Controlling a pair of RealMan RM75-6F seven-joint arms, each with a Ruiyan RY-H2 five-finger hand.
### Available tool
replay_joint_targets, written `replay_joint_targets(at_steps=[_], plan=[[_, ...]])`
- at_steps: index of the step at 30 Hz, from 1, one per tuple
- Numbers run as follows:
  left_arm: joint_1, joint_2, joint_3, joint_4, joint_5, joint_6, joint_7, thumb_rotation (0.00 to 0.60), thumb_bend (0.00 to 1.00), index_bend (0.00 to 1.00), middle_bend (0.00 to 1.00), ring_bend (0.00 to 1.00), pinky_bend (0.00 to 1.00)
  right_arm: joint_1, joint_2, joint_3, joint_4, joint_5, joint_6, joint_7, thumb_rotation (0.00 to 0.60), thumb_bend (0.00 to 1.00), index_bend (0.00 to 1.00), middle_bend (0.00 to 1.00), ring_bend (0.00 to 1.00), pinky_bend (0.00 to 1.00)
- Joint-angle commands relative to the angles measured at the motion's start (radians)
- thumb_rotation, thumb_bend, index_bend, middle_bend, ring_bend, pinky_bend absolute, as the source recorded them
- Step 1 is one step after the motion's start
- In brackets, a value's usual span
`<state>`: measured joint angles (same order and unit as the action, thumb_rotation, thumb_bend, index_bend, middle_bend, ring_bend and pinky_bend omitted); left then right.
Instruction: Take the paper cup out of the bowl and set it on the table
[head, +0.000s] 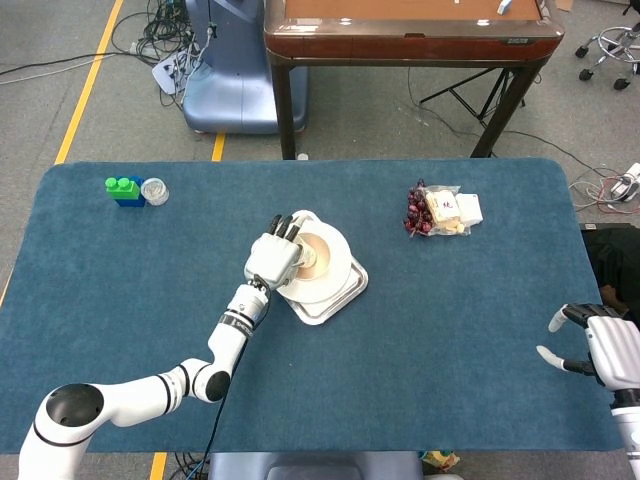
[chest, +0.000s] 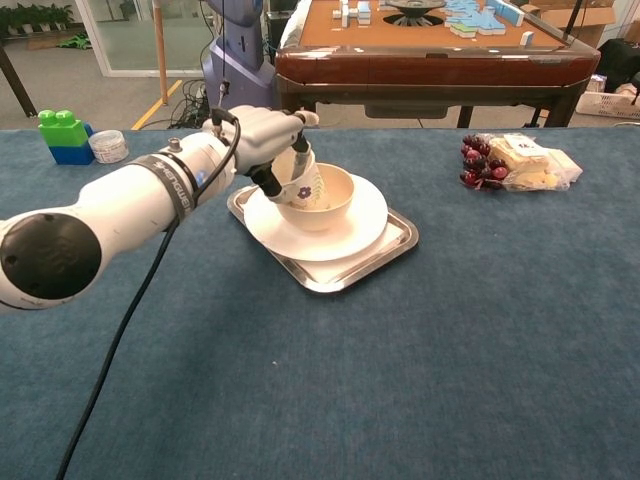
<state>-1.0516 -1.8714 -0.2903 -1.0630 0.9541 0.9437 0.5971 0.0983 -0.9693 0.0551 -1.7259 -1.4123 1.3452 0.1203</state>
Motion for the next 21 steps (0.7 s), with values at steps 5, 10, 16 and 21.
replay_joint_targets(at_steps=[5,10,16,21], plan=[[0.003,0.002,0.000,-0.013,0.006,0.008,0.010,0.600,0.38,0.58,0.00,0.00,0.05,0.000,-0.001,0.000,0.000,0.000,0.000,-0.001,0.600,0.23,0.55,0.47,0.35,0.27],[0.005,0.012,-0.001,-0.038,0.010,0.022,0.027,0.600,0.38,0.58,0.00,0.00,0.05,0.000,-0.002,0.000,0.002,0.001,-0.002,-0.001,0.600,0.23,0.55,0.47,0.35,0.27],[0.004,0.031,-0.008,-0.080,0.013,0.049,0.063,0.600,0.38,0.58,0.00,0.00,0.05,0.000,-0.001,0.000,0.001,0.002,-0.002,0.000,0.600,0.23,0.55,0.47,0.35,0.27],[0.007,0.053,-0.013,-0.128,0.012,0.078,0.099,0.600,0.38,0.58,0.00,0.00,0.05,0.002,0.000,0.002,0.000,0.003,-0.003,0.000,0.600,0.23,0.55,0.47,0.35,0.27]])
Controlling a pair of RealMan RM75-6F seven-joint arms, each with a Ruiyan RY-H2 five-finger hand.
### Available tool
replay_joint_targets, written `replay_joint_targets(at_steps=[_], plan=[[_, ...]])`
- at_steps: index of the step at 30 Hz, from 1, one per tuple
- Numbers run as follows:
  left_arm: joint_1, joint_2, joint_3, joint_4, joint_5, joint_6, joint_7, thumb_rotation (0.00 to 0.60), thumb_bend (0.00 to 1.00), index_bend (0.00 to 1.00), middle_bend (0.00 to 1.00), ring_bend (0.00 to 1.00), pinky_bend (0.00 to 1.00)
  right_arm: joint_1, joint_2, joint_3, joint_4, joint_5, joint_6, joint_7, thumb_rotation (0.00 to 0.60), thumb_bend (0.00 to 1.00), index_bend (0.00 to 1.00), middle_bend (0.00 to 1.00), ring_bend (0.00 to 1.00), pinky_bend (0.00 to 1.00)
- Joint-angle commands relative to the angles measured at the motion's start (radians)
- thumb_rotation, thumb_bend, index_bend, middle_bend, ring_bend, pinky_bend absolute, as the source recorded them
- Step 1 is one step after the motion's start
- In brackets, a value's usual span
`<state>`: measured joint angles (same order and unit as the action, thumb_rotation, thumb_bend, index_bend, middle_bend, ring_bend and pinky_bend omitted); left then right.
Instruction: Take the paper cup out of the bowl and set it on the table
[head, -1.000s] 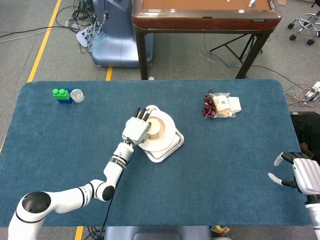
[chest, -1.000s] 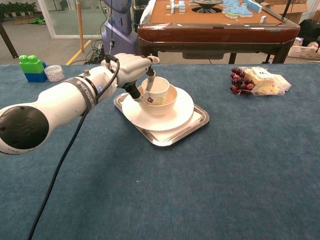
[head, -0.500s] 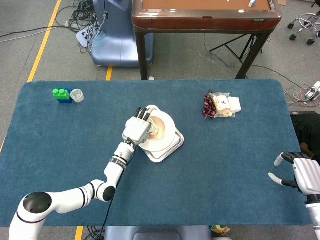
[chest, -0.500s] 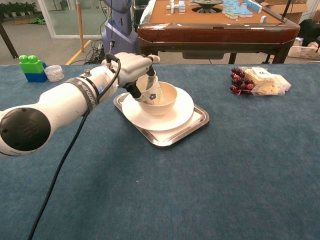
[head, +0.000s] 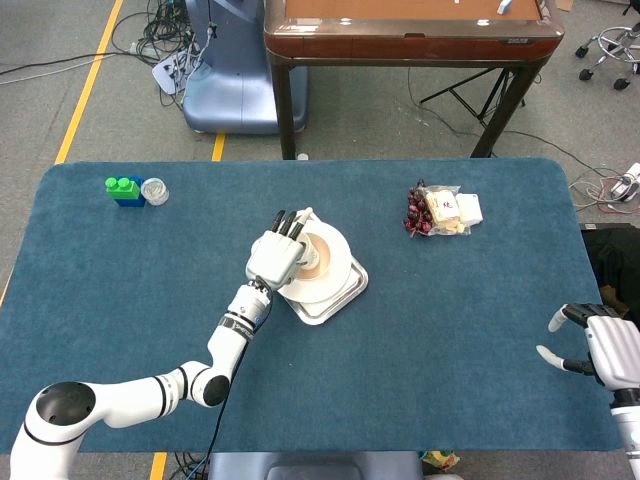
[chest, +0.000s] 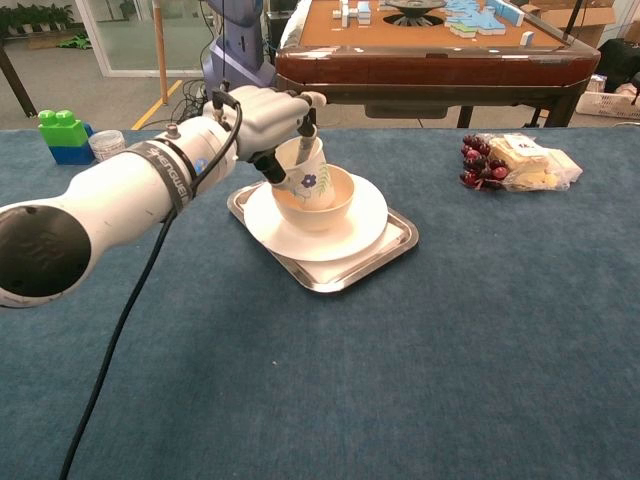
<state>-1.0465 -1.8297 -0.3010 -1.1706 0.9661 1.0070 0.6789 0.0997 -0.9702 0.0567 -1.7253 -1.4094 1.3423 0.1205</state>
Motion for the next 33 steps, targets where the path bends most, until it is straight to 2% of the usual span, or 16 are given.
replay_joint_targets(at_steps=[1,15,23,33], plan=[[0.003,0.016,-0.002,-0.029,0.001,0.021,0.025,0.600,0.38,0.58,0.00,0.00,0.05,0.000,0.001,0.001,-0.001,0.000,0.000,0.000,0.600,0.23,0.55,0.47,0.35,0.27],[0.033,0.137,-0.019,-0.204,-0.020,0.121,0.139,0.600,0.38,0.58,0.00,0.00,0.05,-0.002,-0.007,-0.005,0.001,-0.007,0.003,-0.007,0.600,0.23,0.55,0.47,0.35,0.27],[0.073,0.230,-0.005,-0.282,-0.055,0.163,0.195,0.600,0.38,0.58,0.00,0.00,0.05,0.001,-0.010,-0.006,-0.002,-0.006,-0.001,-0.024,0.600,0.23,0.55,0.47,0.35,0.27],[0.129,0.318,0.039,-0.301,-0.050,0.189,0.193,0.600,0.38,0.58,0.00,0.00,0.05,0.006,-0.023,-0.011,-0.003,-0.004,-0.013,-0.052,0.600,0.23,0.55,0.47,0.35,0.27]])
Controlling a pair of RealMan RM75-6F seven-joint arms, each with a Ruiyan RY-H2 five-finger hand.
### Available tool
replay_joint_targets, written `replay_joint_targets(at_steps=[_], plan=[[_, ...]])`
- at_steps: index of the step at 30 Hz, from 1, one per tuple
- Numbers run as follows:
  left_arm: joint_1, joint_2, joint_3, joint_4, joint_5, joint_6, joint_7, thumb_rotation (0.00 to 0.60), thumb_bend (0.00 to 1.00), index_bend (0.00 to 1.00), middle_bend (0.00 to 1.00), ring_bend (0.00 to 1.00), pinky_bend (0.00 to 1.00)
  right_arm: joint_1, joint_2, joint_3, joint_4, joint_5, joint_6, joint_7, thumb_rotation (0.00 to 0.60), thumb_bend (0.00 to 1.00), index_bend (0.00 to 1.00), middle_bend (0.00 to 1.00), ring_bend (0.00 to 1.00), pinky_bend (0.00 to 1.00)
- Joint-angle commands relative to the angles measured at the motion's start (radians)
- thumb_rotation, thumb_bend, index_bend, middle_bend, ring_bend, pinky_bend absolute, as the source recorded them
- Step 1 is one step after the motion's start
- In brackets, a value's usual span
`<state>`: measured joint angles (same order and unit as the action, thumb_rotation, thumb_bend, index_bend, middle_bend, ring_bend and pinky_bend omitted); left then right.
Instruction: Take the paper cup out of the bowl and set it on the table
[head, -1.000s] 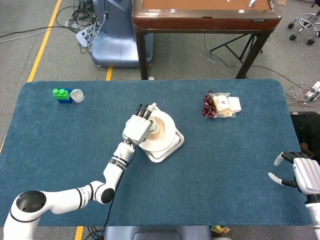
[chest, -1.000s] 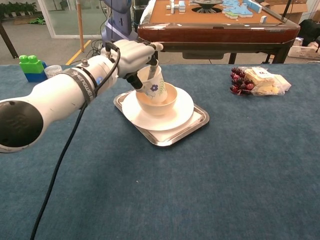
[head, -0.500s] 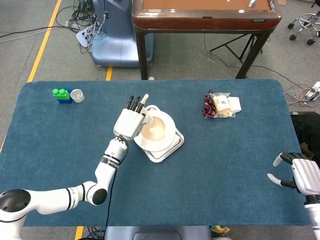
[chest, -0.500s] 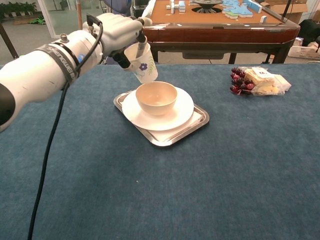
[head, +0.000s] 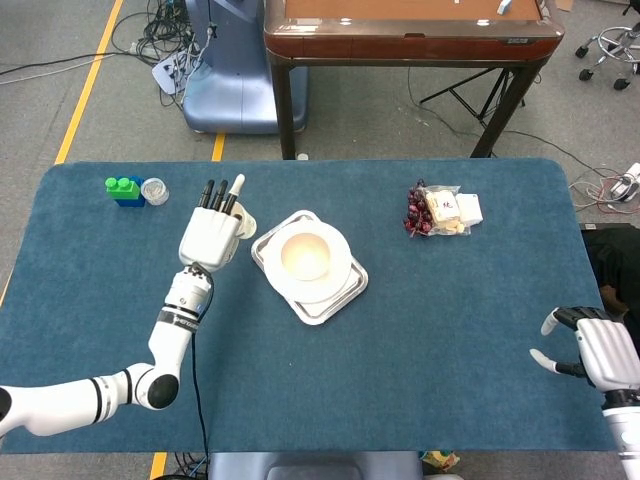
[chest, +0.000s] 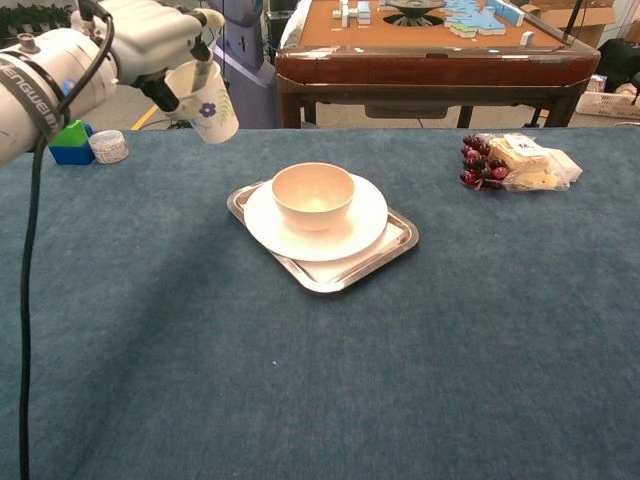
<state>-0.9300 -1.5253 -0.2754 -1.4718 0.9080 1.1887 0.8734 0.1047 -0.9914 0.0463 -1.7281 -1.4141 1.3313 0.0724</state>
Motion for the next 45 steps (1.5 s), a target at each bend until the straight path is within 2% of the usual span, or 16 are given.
replay_joint_targets(at_steps=[1,12,21,45], plan=[[0.018,0.018,0.019,0.000,0.011,0.009,-0.004,0.600,0.38,0.58,0.00,0.00,0.05,0.001,-0.003,-0.001,0.000,0.001,-0.003,-0.006,0.600,0.23,0.55,0.47,0.35,0.27],[0.069,0.044,0.083,0.047,0.031,-0.003,-0.023,0.600,0.38,0.58,0.00,0.00,0.05,0.002,-0.009,-0.007,-0.004,-0.002,-0.005,-0.024,0.600,0.23,0.55,0.47,0.35,0.27],[0.092,0.046,0.118,0.108,0.024,-0.014,0.015,0.600,0.38,0.58,0.00,0.00,0.05,0.004,-0.009,-0.008,-0.003,0.001,-0.010,-0.025,0.600,0.23,0.55,0.47,0.35,0.27],[0.143,0.016,0.163,0.201,0.005,-0.094,-0.004,0.600,0.38,0.58,0.00,0.00,0.05,0.005,-0.010,-0.009,-0.001,0.004,-0.013,-0.024,0.600,0.23,0.55,0.47,0.35,0.27]])
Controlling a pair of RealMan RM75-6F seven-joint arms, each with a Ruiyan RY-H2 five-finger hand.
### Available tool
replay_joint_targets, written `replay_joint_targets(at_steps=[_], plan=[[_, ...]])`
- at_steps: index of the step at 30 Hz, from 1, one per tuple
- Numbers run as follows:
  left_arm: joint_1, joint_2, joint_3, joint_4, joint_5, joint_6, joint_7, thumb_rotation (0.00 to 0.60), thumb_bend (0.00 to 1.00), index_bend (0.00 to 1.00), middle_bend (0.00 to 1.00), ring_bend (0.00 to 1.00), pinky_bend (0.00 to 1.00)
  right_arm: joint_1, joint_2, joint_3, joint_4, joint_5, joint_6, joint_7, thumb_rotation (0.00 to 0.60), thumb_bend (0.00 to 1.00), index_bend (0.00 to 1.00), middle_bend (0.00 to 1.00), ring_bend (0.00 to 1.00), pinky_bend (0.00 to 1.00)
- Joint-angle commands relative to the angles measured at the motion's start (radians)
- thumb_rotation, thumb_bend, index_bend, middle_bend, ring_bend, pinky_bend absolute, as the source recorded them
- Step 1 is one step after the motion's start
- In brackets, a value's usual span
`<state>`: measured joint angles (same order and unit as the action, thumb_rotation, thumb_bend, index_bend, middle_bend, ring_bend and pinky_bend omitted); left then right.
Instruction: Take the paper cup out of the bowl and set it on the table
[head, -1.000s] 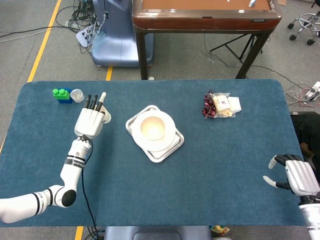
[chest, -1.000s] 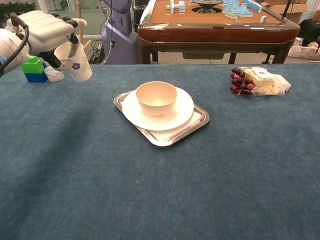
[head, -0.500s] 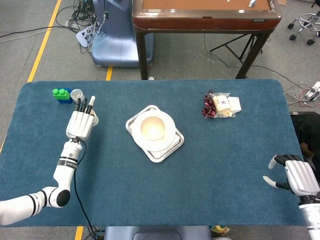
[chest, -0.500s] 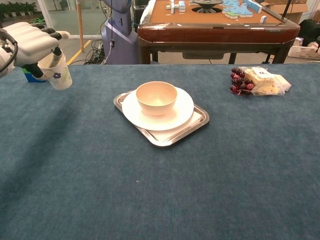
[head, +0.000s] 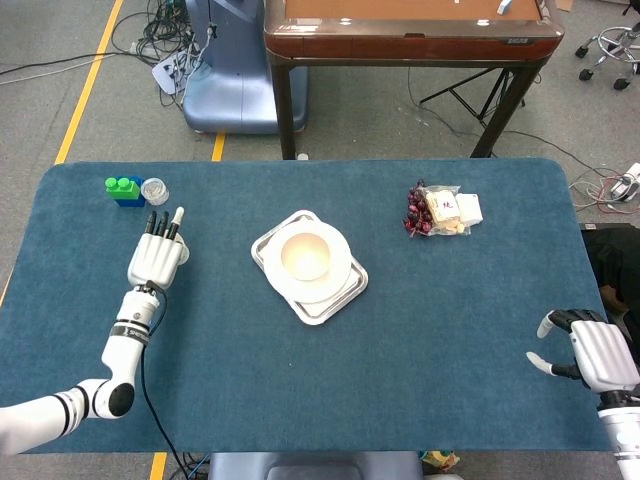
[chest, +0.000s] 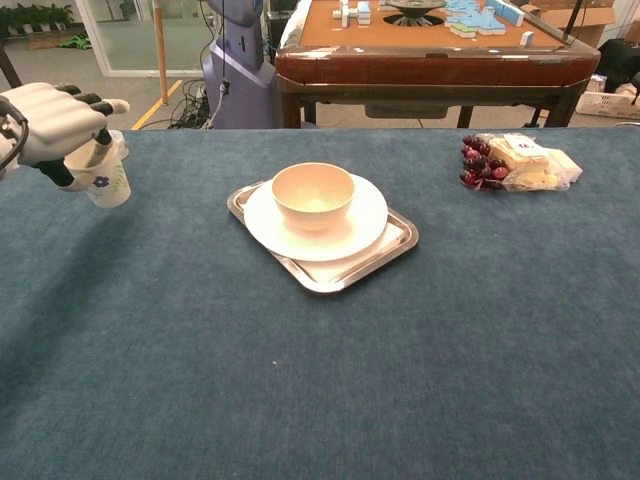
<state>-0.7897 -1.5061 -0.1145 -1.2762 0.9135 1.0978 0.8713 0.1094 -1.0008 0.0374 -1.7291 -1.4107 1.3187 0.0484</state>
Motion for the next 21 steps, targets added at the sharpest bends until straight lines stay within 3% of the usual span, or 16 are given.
replay_joint_targets(at_steps=[1,13,21], plan=[[0.004,-0.005,0.002,0.009,-0.001,-0.006,-0.003,0.600,0.38,0.58,0.00,0.00,0.05,0.000,-0.001,0.000,0.001,0.000,0.000,0.000,0.600,0.23,0.55,0.47,0.35,0.27],[0.011,-0.018,0.010,0.031,-0.030,-0.053,0.008,0.600,0.38,0.57,0.00,0.00,0.05,0.001,-0.001,0.000,-0.002,0.003,-0.001,-0.003,0.600,0.23,0.55,0.47,0.35,0.27],[0.012,-0.019,0.013,0.035,-0.027,-0.059,0.012,0.600,0.37,0.41,0.00,0.00,0.05,0.003,-0.002,0.000,0.000,0.004,-0.005,-0.003,0.600,0.23,0.55,0.47,0.35,0.27]])
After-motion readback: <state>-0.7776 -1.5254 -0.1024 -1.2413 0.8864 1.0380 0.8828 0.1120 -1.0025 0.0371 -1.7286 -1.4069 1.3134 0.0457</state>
